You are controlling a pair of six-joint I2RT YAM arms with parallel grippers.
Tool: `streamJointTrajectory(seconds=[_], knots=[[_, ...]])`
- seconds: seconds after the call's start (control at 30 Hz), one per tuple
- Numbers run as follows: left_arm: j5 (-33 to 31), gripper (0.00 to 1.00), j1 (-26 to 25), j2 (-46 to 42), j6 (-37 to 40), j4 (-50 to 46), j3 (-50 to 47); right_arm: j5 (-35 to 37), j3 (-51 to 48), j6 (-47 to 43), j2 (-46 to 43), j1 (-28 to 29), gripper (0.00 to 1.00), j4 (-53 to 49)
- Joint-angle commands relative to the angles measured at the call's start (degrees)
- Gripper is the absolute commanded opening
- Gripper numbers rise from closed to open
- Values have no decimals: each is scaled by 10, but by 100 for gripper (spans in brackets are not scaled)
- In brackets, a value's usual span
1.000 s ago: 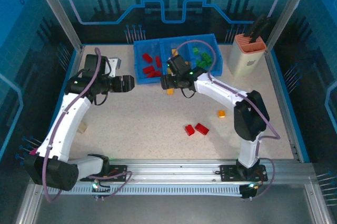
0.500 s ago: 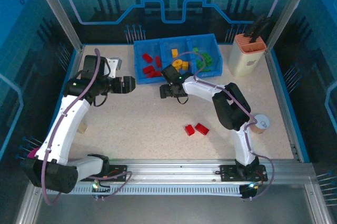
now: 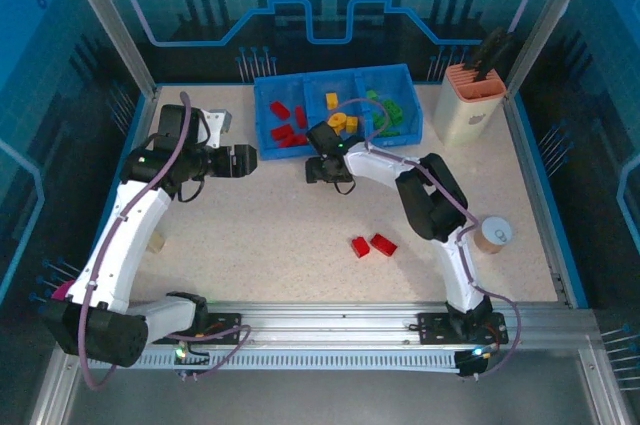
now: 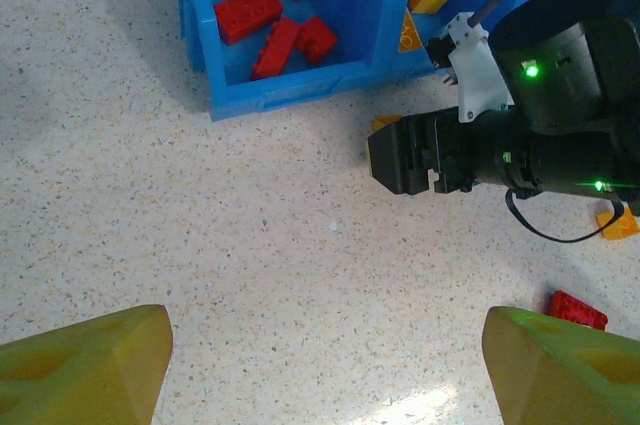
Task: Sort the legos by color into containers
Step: Pick up the lego from the center of the table.
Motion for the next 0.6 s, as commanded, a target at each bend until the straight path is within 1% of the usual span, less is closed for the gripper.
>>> streamJointTrajectory(seconds=[0.0, 0.17, 0.27, 0.4, 0.47, 0.57], knots=[[-5, 82, -3, -14, 17, 7, -8, -4, 40, 11, 34, -6, 71, -12], [-11, 82, -3, -22, 18, 7, -14, -1, 57, 4, 49, -6, 51, -32], [-12, 82, -3, -24, 18, 8, -14, 11, 58, -6, 46, -7, 46, -51], [-13, 82, -3, -28, 18, 10, -18, 19, 58, -25, 43, -12, 36, -70], [-15, 82, -2, -29, 18, 9, -17, 26, 57, -41, 33, -14, 33, -79], [-18, 82, -2, -30, 19, 8, -17, 39, 49, -78, -11, -23, 31, -75]])
